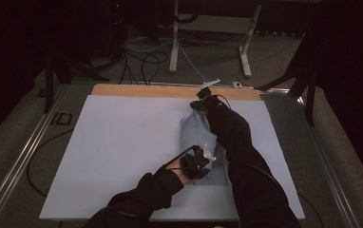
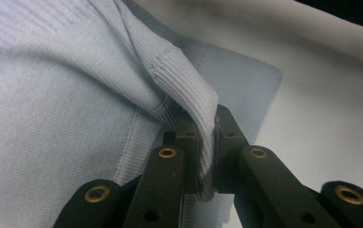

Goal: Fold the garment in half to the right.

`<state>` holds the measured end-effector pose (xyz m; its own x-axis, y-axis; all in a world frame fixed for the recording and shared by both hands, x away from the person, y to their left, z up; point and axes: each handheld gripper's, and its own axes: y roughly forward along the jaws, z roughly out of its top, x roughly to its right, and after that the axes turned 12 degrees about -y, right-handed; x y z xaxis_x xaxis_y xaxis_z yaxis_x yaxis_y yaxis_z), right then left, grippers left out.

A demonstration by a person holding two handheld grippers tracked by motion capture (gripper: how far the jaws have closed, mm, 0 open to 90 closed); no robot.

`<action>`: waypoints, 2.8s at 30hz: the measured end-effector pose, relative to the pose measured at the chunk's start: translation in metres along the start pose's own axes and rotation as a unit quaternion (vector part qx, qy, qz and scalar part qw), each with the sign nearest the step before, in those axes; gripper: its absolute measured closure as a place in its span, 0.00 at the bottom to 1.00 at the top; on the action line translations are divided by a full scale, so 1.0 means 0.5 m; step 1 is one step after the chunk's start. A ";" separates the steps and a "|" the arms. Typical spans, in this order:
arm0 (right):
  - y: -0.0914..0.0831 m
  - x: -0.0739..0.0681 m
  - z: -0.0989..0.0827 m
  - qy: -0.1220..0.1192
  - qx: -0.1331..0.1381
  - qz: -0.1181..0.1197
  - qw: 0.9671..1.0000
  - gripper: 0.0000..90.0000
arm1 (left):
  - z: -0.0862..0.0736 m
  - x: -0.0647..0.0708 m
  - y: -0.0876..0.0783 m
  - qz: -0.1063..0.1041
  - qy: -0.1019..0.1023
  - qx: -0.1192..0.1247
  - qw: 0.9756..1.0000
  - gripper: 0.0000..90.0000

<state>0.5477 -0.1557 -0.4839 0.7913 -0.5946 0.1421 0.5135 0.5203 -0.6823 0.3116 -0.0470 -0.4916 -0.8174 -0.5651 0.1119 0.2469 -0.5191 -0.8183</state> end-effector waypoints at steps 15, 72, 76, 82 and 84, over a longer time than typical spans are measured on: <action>-0.040 0.028 -0.018 0.018 0.022 -0.010 1.000 0.30 | 0.000 0.005 0.030 -0.004 -0.006 -0.008 1.000 0.94; -0.107 0.006 -0.030 0.033 0.062 0.022 0.997 0.11 | 0.006 0.040 -0.016 -0.130 0.036 0.037 0.990 0.45; -0.114 0.002 -0.028 0.034 0.071 0.022 0.997 0.11 | -0.007 0.029 -0.047 -0.144 0.040 0.060 0.987 0.40; -0.119 -0.005 -0.029 0.029 0.071 0.022 0.997 0.11 | -0.028 0.018 -0.087 -0.143 0.043 0.086 0.985 0.32; -0.119 -0.007 -0.029 0.026 0.072 0.022 0.997 0.11 | -0.034 0.009 -0.098 -0.145 0.041 0.091 0.984 0.25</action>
<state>0.5097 -0.1937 -0.4541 0.7976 -0.5986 0.0747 0.5242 0.6264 -0.5769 0.2868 -0.0130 -0.4605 -0.9043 -0.3275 0.2739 0.0806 -0.7610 -0.6437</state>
